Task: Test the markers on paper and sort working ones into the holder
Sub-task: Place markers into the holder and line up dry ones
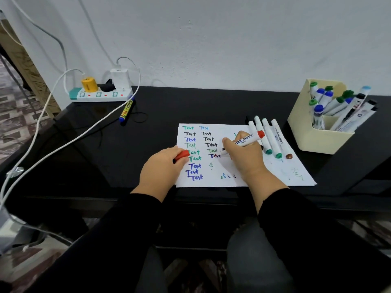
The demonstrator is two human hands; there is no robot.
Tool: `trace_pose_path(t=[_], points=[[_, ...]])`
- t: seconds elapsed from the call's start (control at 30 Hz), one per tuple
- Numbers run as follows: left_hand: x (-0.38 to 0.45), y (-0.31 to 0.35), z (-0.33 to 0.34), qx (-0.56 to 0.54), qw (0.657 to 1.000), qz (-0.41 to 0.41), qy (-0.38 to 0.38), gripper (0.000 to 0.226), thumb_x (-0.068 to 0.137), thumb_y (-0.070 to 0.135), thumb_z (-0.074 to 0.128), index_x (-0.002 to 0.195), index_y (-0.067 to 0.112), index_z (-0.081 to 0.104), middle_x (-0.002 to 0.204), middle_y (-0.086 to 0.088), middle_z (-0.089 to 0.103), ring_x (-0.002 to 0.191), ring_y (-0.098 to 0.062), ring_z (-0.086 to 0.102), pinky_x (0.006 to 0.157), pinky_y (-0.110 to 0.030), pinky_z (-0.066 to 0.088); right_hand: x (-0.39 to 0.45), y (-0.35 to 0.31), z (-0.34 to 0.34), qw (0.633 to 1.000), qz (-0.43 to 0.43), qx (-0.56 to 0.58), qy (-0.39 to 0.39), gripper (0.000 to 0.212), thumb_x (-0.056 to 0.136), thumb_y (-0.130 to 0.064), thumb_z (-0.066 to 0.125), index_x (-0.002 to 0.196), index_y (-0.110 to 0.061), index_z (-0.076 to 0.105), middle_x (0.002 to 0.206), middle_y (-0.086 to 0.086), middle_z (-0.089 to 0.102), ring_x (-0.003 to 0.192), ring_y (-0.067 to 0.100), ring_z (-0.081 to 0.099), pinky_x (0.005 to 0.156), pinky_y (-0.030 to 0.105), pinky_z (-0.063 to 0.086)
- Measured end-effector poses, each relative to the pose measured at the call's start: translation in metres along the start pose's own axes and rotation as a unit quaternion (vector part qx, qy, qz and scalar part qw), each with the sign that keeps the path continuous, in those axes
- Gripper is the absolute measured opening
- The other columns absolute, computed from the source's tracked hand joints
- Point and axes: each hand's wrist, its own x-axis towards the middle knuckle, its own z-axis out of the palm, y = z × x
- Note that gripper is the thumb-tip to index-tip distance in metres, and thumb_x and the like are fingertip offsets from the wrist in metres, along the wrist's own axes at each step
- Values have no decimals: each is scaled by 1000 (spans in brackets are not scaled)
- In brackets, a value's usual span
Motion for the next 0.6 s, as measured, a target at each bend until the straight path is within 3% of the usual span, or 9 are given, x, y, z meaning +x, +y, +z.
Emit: trace_pose_path(t=[0.07,0.13,0.37,0.6], points=[[0,1,0,9,1000,2,1,31,93,36,52,122,26,60,128,5,57,114,-11,50,80,-16,30,-1,0,1,1000,-9,-7,-9,41,82,-12,61,56,-19,30,51,-3,33,45,7,34,39,14,28],[0,1,1,17,1000,6,3,30,93,37,52,119,26,61,123,5,59,110,-11,52,78,-17,31,-2,2,0,1000,-13,-10,-23,43,83,-10,61,56,-20,28,52,-4,29,48,9,32,38,13,25],[0,0,2,21,1000,6,-11,34,94,37,50,126,27,57,136,6,51,128,-11,42,96,-22,33,-4,3,1,997,-21,-36,-58,44,83,-15,64,56,-19,30,48,-7,32,45,7,32,42,16,28],[-2,4,-1,15,1000,0,-22,32,95,35,49,126,26,57,134,5,53,127,-12,42,91,-22,33,-3,2,0,998,-26,-41,-29,39,82,-8,57,57,-18,29,53,-2,30,46,7,31,44,16,27]])
